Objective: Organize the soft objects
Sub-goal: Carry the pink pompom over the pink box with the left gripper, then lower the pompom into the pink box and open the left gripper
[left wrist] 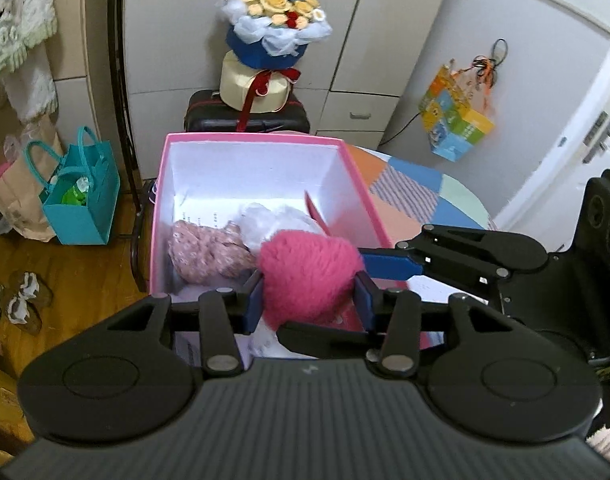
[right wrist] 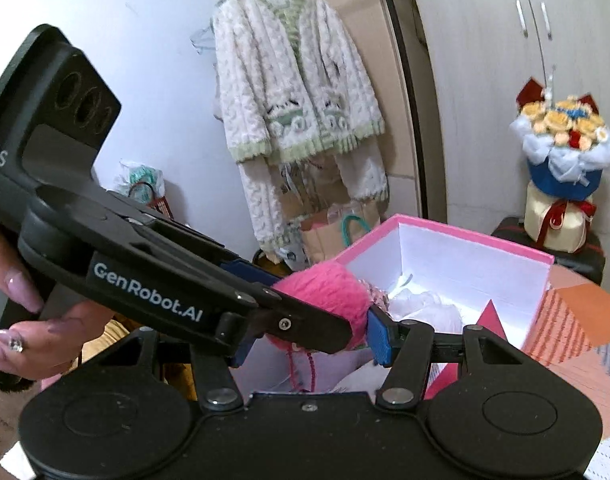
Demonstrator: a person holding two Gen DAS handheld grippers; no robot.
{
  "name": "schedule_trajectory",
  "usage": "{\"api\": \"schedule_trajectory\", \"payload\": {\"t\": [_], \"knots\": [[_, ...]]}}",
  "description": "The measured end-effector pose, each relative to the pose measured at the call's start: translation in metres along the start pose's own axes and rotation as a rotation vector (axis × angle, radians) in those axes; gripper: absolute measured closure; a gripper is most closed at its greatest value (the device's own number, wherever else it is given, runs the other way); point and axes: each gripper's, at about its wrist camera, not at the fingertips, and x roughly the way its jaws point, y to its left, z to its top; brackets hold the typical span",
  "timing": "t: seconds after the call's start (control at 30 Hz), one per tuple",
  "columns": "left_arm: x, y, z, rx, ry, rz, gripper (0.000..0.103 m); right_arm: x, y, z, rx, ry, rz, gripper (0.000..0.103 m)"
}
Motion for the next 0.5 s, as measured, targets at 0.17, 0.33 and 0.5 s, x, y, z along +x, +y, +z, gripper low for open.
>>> {"api": "schedule_trajectory", "payload": {"t": [0.17, 0.33, 0.5], "knots": [[0.025, 0.015, 0.003, -0.013, 0.0, -0.006, 0.059, 0.026, -0.014, 0.002, 0.012, 0.061, -0.03, 0.04], [0.037, 0.021, 0.0, -0.003, -0.002, 0.007, 0.059, 0.041, -0.016, 0.002, -0.027, 0.102, -0.054, 0.04], [0.038, 0.024, -0.002, 0.005, -0.013, 0.023, 0.055, 0.046, -0.009, 0.002, -0.076, 0.129, -0.08, 0.04]]}}
